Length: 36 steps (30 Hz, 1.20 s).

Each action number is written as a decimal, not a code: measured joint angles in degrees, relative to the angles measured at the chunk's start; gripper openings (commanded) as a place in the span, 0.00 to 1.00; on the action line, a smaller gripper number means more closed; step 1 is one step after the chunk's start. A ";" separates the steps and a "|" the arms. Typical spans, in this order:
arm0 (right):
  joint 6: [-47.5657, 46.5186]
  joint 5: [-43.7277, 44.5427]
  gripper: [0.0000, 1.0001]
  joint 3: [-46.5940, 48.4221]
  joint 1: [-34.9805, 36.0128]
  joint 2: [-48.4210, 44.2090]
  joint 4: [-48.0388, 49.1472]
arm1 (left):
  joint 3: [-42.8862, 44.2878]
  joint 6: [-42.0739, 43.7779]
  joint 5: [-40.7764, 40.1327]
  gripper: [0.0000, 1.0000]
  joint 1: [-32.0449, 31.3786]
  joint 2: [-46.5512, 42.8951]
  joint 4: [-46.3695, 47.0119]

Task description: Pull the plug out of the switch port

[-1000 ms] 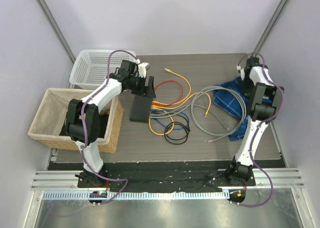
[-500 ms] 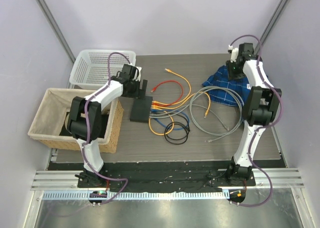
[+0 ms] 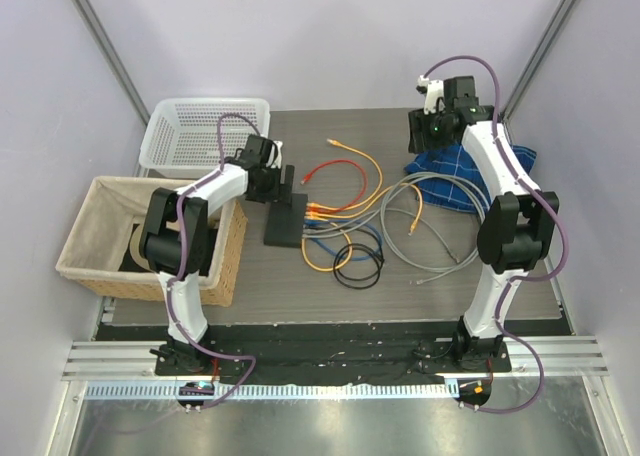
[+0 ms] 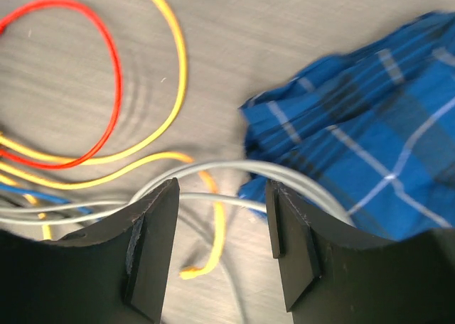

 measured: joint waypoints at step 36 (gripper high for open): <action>-17.42 -22.84 0.57 -2.80 12.07 9.11 -14.29 | -8.87 7.19 18.27 0.83 -1.81 -14.01 -5.92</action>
